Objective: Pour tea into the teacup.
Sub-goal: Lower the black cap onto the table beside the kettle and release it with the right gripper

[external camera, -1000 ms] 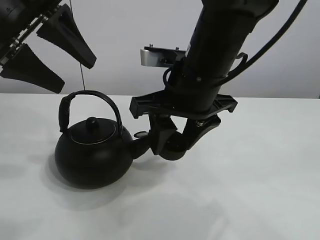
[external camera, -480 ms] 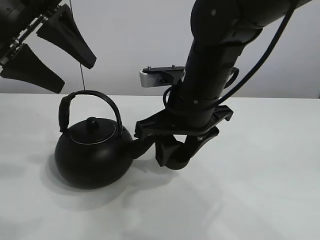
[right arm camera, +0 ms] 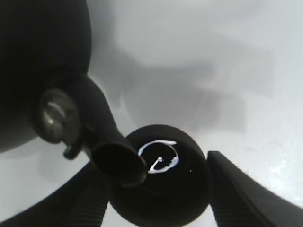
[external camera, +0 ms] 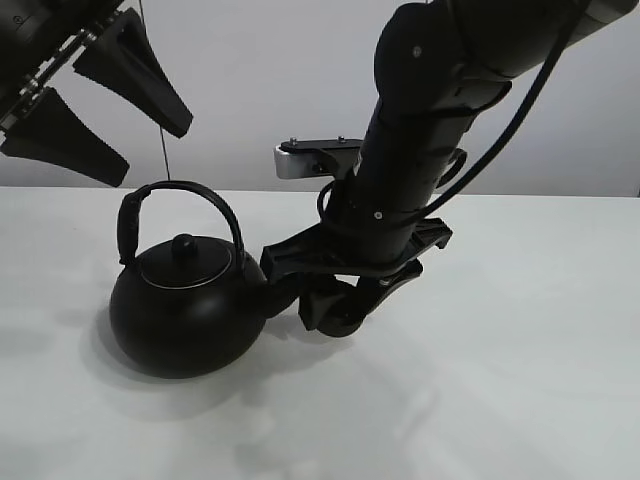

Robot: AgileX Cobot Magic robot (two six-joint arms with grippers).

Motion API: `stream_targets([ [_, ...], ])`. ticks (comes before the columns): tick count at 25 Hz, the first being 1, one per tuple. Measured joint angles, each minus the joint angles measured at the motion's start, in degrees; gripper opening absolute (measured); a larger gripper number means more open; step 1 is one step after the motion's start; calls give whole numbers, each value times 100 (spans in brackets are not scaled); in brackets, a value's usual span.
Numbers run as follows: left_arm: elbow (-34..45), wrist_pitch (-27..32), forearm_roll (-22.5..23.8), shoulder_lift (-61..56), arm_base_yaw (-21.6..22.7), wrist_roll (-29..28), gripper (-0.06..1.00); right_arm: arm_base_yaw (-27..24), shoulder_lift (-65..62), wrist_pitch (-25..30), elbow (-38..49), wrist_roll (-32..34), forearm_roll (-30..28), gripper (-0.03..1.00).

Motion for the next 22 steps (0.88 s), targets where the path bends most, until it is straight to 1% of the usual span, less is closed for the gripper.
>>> stream_targets([
  [5,0,0,0,0,0,0,50,0,0,-69,0,0,0,40],
  [12,0,0,0,0,0,0,50,0,130,204,0,0,0,40],
  [22,0,0,0,0,0,0,50,0,130,204,0,0,0,40],
])
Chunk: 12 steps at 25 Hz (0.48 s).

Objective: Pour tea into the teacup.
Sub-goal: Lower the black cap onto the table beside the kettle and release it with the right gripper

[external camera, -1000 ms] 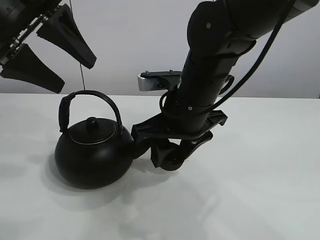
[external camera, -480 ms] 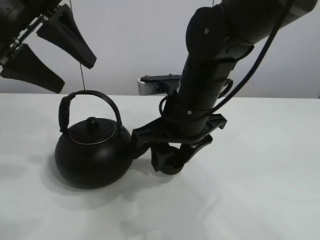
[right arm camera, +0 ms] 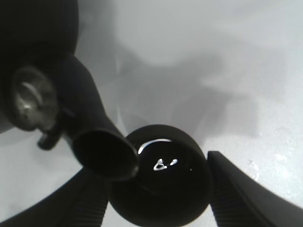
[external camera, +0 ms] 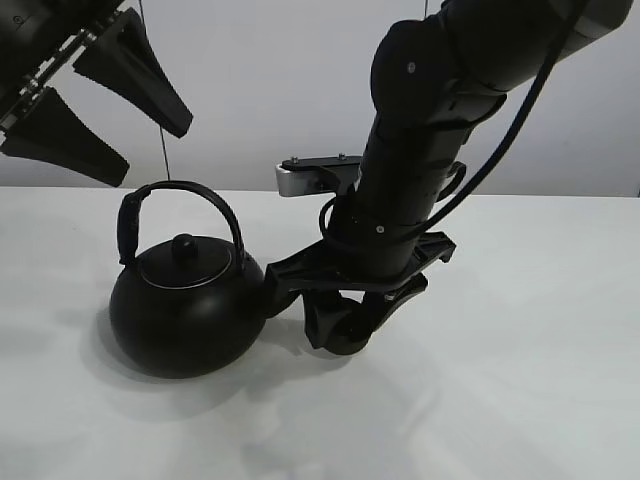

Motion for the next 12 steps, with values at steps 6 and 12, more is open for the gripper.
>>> stream_targets([
  [6,0,0,0,0,0,0,50,0,0,85,0,0,-64,40],
  [12,0,0,0,0,0,0,50,0,0,112,0,0,-117,40],
])
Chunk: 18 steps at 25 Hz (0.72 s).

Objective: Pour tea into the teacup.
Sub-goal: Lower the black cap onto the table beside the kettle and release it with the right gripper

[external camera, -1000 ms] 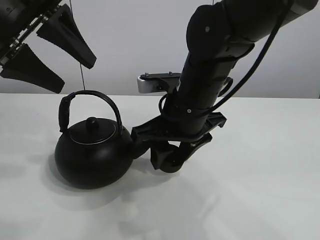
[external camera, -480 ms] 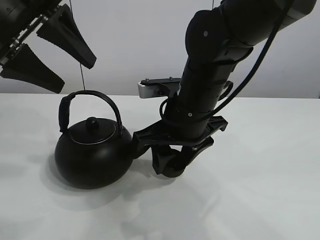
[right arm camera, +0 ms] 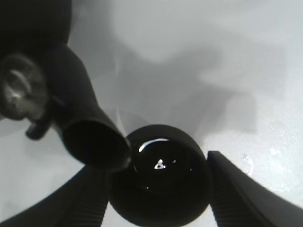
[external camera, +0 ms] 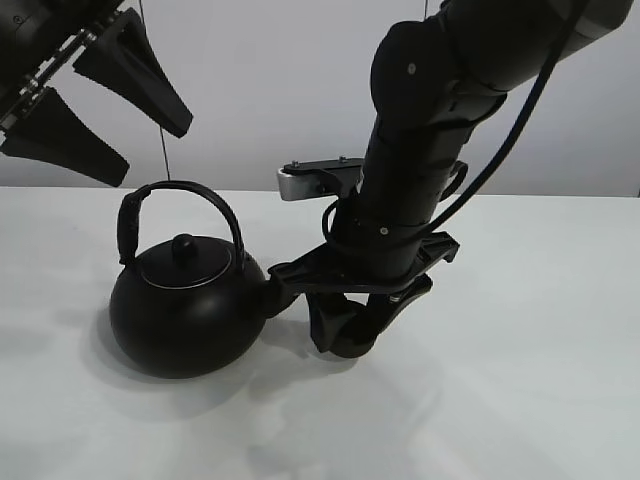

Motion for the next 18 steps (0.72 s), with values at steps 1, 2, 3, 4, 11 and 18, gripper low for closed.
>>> stream_targets([
  [1,0,0,0,0,0,0,50,0,0,0,0,0,-6,40],
  [2,0,0,0,0,0,0,50,0,0,0,0,0,-12,40],
  [3,0,0,0,0,0,0,50,0,0,0,0,0,-12,40],
  [4,0,0,0,0,0,0,50,0,0,0,0,0,-12,40],
  [11,0,0,0,0,0,0,50,0,0,6,0,0,-249,40],
  [18,0,0,0,0,0,0,50,0,0,6,0,188,-192,40],
])
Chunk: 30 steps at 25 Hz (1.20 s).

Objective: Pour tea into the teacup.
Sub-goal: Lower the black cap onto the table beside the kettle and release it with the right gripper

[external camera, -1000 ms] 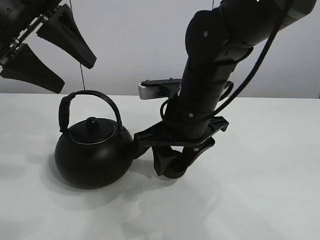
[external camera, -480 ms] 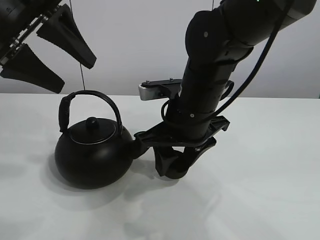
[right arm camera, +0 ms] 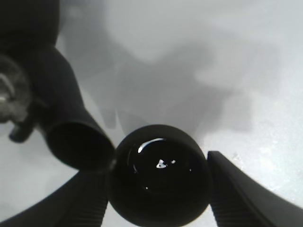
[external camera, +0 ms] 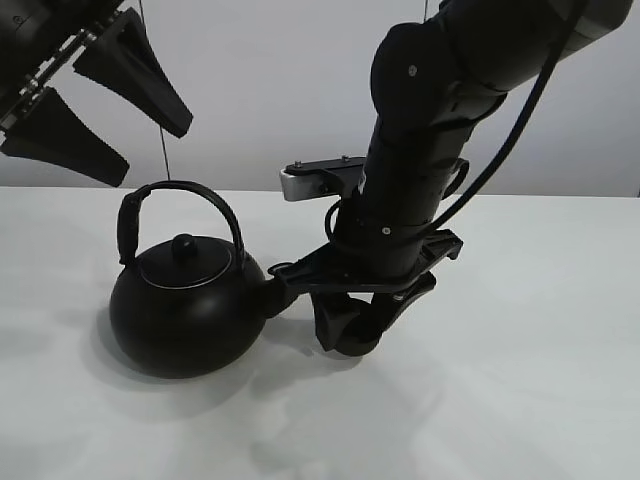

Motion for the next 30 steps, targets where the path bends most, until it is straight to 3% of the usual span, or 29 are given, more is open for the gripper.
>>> stream_targets([
  [15,0,0,0,0,0,0,50,0,-17,143,0,-301,118,40],
  [30,0,0,0,0,0,0,50,0,-24,148,0,-148,143,40],
])
